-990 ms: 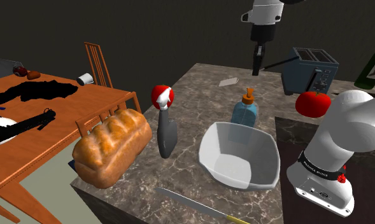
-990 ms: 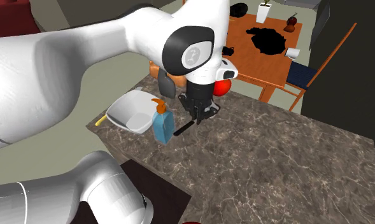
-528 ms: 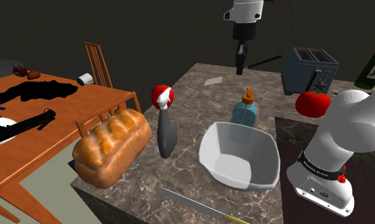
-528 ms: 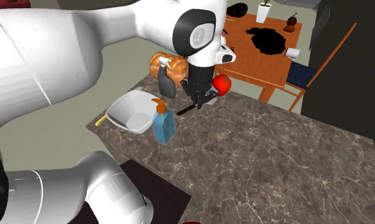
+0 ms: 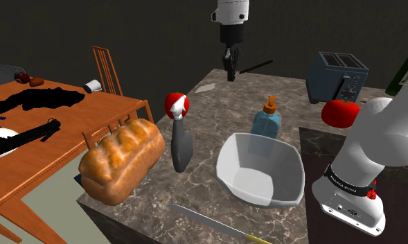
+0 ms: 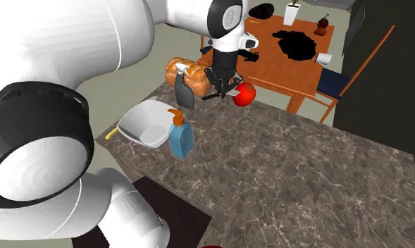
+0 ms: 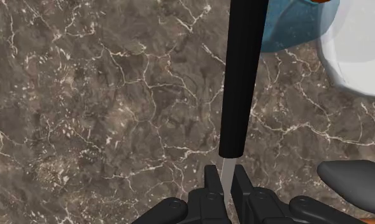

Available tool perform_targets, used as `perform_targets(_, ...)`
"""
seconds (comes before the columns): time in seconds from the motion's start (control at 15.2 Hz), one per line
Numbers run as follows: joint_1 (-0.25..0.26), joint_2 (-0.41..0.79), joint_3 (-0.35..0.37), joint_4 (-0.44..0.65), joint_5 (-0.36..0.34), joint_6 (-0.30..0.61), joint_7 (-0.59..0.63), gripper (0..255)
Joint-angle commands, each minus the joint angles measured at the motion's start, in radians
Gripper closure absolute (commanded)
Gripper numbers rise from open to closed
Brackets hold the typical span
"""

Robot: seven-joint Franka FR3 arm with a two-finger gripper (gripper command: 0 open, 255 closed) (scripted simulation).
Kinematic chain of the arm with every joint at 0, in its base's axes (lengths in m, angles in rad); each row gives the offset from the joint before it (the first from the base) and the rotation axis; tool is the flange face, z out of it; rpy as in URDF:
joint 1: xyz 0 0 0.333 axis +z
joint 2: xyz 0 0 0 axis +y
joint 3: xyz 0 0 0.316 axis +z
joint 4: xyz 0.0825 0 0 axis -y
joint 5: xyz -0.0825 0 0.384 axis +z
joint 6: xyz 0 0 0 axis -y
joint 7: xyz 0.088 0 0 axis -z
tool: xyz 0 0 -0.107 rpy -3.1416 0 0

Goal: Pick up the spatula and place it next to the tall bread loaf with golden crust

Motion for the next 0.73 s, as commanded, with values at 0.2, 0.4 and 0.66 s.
perform_targets(0.2, 0.023, 0.185, 0.047, 0.193, -0.01, -0.009, 0.076, 255)
perform_targets(0.4, 0.041, 0.301, 0.07, 0.328, -0.025, -0.029, 0.12, 255)
perform_targets(0.66, 0.073, 0.469, 0.094, 0.54, -0.056, -0.077, 0.176, 255)
